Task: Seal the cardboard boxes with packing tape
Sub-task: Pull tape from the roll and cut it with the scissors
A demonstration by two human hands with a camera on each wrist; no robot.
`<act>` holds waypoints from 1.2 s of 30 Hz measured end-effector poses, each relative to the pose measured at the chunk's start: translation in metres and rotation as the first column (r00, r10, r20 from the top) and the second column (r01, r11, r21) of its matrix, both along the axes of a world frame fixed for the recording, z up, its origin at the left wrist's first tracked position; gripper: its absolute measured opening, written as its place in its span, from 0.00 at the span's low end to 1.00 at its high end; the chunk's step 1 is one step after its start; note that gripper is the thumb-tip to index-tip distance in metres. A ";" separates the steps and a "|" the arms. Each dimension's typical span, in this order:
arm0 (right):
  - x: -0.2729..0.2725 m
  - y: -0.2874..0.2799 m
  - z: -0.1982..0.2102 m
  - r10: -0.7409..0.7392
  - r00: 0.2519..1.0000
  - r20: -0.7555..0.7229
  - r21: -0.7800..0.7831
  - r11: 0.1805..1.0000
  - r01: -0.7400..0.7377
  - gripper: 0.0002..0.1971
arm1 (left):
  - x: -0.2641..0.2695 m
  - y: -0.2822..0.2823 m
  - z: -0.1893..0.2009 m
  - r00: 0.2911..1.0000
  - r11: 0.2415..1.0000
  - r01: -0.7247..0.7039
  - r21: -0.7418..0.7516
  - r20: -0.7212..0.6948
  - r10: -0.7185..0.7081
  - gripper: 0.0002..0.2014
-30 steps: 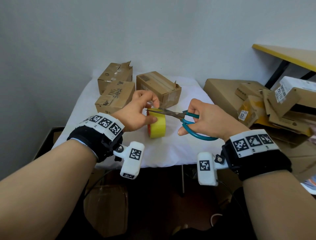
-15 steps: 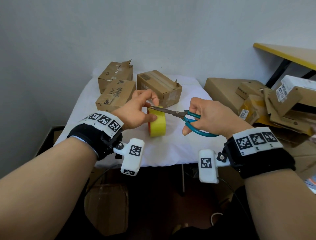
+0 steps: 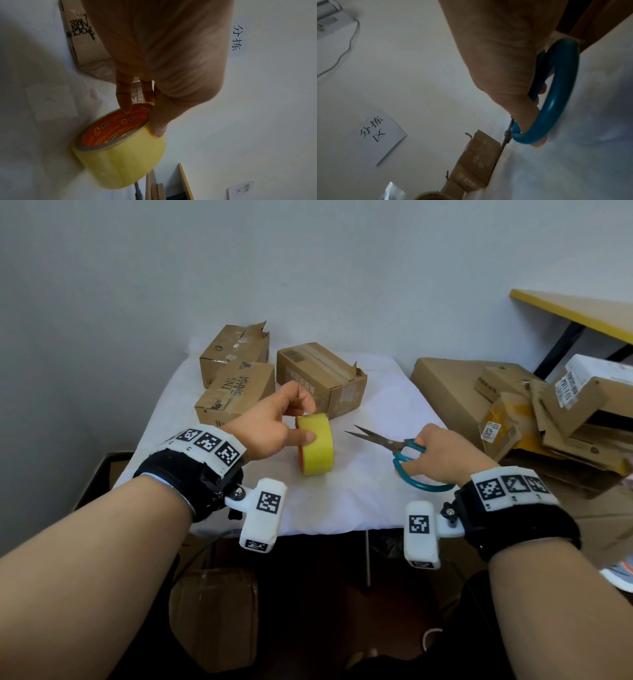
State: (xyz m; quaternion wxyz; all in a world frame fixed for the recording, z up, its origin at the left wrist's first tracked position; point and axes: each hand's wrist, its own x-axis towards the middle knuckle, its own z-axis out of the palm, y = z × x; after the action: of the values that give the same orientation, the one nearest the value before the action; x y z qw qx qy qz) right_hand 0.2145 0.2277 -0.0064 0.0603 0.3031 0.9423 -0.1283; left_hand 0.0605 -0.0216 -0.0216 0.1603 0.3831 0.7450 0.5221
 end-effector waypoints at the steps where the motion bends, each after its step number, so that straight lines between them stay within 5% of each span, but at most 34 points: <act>1: -0.002 -0.001 -0.004 0.008 1.000 0.012 0.005 1.000 -0.008 0.29 | -0.001 0.000 0.000 1.000 1.000 -0.002 0.006 0.006 0.002 0.17; 6: -0.014 -0.013 -0.003 0.053 0.997 -0.064 -0.006 0.999 -0.053 0.26 | -0.001 0.001 -0.002 1.000 0.999 0.003 0.052 0.009 -0.004 0.12; 9: -0.024 -0.032 0.006 0.014 0.940 -0.341 -0.224 0.970 -0.095 0.17 | 0.000 0.004 -0.003 1.000 0.998 -0.022 0.060 -0.018 0.023 0.09; 12: -0.034 -0.061 0.009 -0.026 0.877 -0.480 -0.492 0.836 -0.245 0.14 | 0.001 0.007 -0.003 0.999 0.997 -0.037 0.062 -0.023 0.038 0.07; 16: -0.041 -0.084 0.011 -0.028 0.870 -0.492 -0.593 0.742 -0.312 0.13 | 0.005 0.008 -0.002 0.999 0.995 -0.037 0.090 -0.020 0.039 0.05; 26: -0.048 -0.090 0.009 -0.106 0.857 -0.505 -0.624 0.731 -0.277 0.06 | 0.009 0.013 -0.001 0.993 0.979 -0.115 0.168 0.048 0.109 0.06; 31: -0.048 -0.085 0.007 -0.109 0.860 -0.498 -0.630 0.727 -0.273 0.08 | 0.003 0.013 0.004 0.952 0.928 -0.270 0.255 0.217 0.217 0.06; 36: -0.049 -0.079 0.004 -0.142 0.852 -0.503 -0.653 0.708 -0.268 0.08 | 0.003 0.009 0.006 0.961 0.936 -0.238 0.259 0.203 0.189 0.08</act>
State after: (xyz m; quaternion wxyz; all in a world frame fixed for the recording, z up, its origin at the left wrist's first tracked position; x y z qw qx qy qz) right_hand 0.1657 0.1486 -0.0024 -0.0808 0.1771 0.8113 -0.5512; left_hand 0.0637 -0.0122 -0.0157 0.1113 0.2712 0.6838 0.6682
